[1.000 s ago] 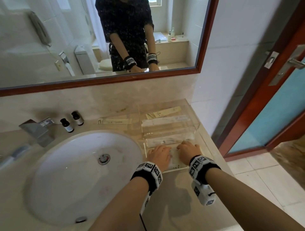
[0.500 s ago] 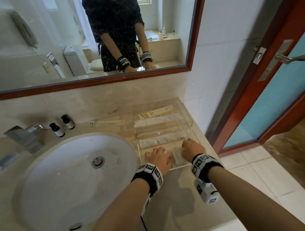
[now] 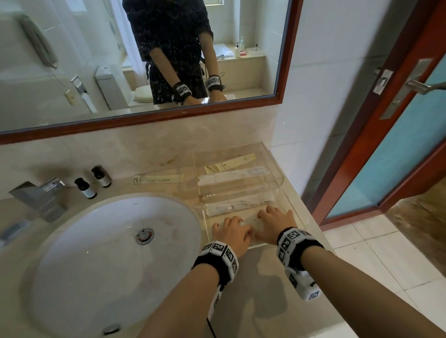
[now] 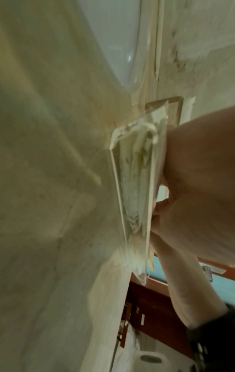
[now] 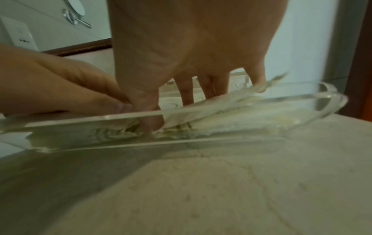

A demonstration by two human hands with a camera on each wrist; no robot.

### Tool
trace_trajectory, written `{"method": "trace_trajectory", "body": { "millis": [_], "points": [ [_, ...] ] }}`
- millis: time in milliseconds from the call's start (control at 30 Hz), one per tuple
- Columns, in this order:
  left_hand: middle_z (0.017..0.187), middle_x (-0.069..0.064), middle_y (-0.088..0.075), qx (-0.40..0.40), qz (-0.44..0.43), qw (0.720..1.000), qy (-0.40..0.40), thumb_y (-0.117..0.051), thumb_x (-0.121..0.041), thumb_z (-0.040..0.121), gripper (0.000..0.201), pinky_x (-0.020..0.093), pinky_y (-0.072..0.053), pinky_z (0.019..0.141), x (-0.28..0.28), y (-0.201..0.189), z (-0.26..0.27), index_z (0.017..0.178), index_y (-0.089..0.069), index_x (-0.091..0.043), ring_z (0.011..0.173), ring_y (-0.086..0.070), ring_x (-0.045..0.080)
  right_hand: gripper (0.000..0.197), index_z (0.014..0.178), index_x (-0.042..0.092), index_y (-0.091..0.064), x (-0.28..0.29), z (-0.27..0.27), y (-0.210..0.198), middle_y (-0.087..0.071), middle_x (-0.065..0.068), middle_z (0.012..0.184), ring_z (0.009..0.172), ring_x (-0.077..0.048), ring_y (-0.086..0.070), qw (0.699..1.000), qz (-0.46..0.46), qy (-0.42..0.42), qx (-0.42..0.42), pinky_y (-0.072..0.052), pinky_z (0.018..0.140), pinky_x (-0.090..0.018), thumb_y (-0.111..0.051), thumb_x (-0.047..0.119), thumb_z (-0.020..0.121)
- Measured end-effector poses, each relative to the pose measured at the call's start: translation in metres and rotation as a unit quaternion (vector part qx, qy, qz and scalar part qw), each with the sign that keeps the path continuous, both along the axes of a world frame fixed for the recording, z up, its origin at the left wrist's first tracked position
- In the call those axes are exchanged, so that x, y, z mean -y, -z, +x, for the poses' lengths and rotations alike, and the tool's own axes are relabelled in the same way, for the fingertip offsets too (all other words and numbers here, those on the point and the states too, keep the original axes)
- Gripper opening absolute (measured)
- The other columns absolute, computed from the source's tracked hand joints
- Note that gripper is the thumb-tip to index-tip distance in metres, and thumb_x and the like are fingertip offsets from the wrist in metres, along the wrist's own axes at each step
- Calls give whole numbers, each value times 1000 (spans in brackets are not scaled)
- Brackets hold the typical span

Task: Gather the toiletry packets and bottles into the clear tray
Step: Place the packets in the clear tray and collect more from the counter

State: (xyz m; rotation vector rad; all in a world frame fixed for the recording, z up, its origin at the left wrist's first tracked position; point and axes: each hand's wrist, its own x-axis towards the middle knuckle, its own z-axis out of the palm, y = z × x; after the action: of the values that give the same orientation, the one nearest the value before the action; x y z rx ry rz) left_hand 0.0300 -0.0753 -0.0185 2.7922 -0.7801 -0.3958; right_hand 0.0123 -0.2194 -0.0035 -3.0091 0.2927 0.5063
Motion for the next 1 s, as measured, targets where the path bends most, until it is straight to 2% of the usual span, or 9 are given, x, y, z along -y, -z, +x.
{"method": "trace_trajectory", "body": {
  "millis": [100,200,267,400,500,567,633,700,1000],
  "points": [
    [149,-3,-34,-20,-14,1000,3,-39,-30,96,31,59,-13,112,-2,-1,-1,122,-55,-34,139,-28,17,53,124,20,-49,-3,-2,-1,-48,-4,130,120,-26,-49,1000,3,9,3,-25,109,-56,-47,54,83],
    [157,-3,-21,-10,-35,999,13,-32,-31,99,40,62,5,114,-11,-6,-2,139,-37,-35,146,-16,12,49,128,19,-48,-8,1,-8,-45,-5,138,128,-24,-44,999,35,29,13,-16,115,-56,-45,45,87],
    [159,-4,-15,5,-49,999,14,-31,-31,99,45,62,11,113,-22,-14,-2,143,-27,-35,147,-9,11,51,131,19,-45,-16,6,-15,-43,-4,141,132,-23,-41,997,60,32,36,-11,117,-54,-49,41,85],
    [161,-3,-2,47,-26,999,-9,-33,-35,98,53,62,8,113,-63,-29,7,148,-13,-32,148,1,14,48,130,19,-47,-57,28,-33,-48,-3,139,126,-21,-48,992,82,-11,94,-12,120,-48,-51,39,87],
    [161,-5,-1,61,-8,997,-45,-32,-38,99,53,62,6,114,-107,-36,14,148,-15,-29,148,4,14,39,125,19,-52,-105,46,-42,-54,-1,134,123,-21,-51,985,109,-55,122,-13,120,-45,-50,35,89],
    [161,-4,-2,55,2,996,-71,-30,-40,99,53,60,6,115,-142,-39,17,148,-15,-28,148,5,14,34,120,19,-56,-142,56,-45,-58,-2,130,120,-24,-53,981,120,-88,127,-21,118,-42,-49,33,90],
    [161,-3,-1,51,13,993,-103,-27,-42,99,52,59,6,116,-179,-41,18,148,-15,-28,148,5,14,31,115,20,-60,-181,65,-48,-62,-2,125,116,-27,-55,976,124,-122,133,-37,107,-40,-48,34,89],
    [161,-4,-1,45,16,989,-139,-26,-41,100,51,58,7,116,-217,-42,18,148,-15,-28,148,6,14,30,112,20,-62,-220,71,-49,-65,-1,120,111,-26,-57,969,124,-165,132,-42,100,-37,-48,35,89],
    [161,-4,-1,32,45,959,-278,-26,-42,99,52,58,7,115,-384,-39,4,148,-16,-27,148,6,14,28,116,19,-60,-393,88,-45,-60,-2,125,116,-24,-55,939,166,-290,78,-45,99,-35,-48,28,92]
  ]
}}
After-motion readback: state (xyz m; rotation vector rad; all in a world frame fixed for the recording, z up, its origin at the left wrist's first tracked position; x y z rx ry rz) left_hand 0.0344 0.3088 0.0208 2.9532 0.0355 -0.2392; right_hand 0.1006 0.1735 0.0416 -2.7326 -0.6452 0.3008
